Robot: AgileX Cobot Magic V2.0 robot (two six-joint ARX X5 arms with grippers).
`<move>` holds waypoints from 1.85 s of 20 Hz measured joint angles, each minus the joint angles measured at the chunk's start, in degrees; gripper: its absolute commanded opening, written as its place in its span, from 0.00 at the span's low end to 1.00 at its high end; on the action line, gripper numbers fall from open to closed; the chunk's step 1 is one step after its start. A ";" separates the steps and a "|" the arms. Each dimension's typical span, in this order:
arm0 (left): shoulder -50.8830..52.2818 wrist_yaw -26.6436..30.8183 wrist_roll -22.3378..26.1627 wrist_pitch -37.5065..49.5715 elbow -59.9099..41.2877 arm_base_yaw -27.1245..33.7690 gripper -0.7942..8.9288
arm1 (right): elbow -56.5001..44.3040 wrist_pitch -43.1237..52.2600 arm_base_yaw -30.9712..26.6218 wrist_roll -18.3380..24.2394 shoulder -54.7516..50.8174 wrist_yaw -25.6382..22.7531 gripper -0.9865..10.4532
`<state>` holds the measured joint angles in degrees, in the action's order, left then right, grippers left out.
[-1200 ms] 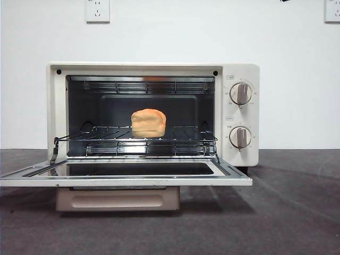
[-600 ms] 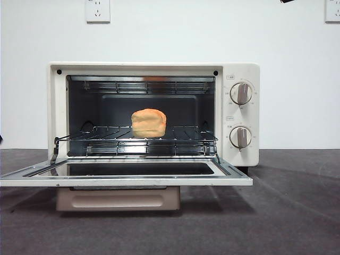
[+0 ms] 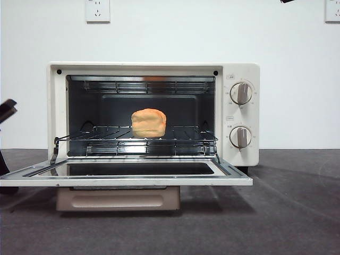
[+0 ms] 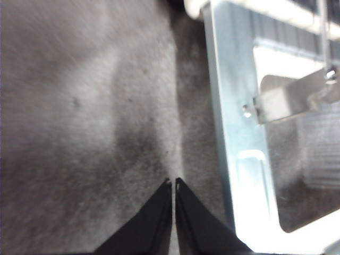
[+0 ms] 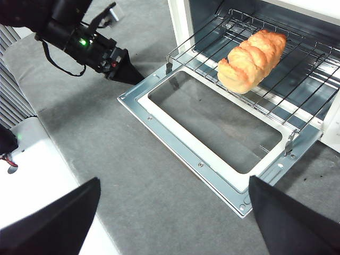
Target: The left arm flap open the oven, the right arm pick bread and place it into oven, the left arm flap close the oven
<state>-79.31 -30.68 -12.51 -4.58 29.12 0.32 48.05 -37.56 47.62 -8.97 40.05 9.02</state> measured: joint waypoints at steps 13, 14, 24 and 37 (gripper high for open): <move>-4.22 -11.37 -1.77 4.35 -0.33 0.81 0.10 | 0.00 0.57 0.00 0.00 0.00 -0.13 0.47; -4.24 -12.68 -2.80 5.18 -0.50 1.14 0.10 | 0.00 0.57 0.00 -0.02 0.00 -0.13 0.47; -4.31 -21.53 -16.61 24.50 -0.59 2.95 0.10 | 0.00 0.57 0.00 -0.28 0.00 -0.13 0.47; -3.74 -21.75 -26.03 40.41 -0.50 4.76 0.10 | 0.00 0.55 0.00 -0.92 0.00 -0.22 0.47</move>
<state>-83.05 -52.42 -38.54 35.83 28.62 5.08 48.05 -37.01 47.62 -9.89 40.05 8.80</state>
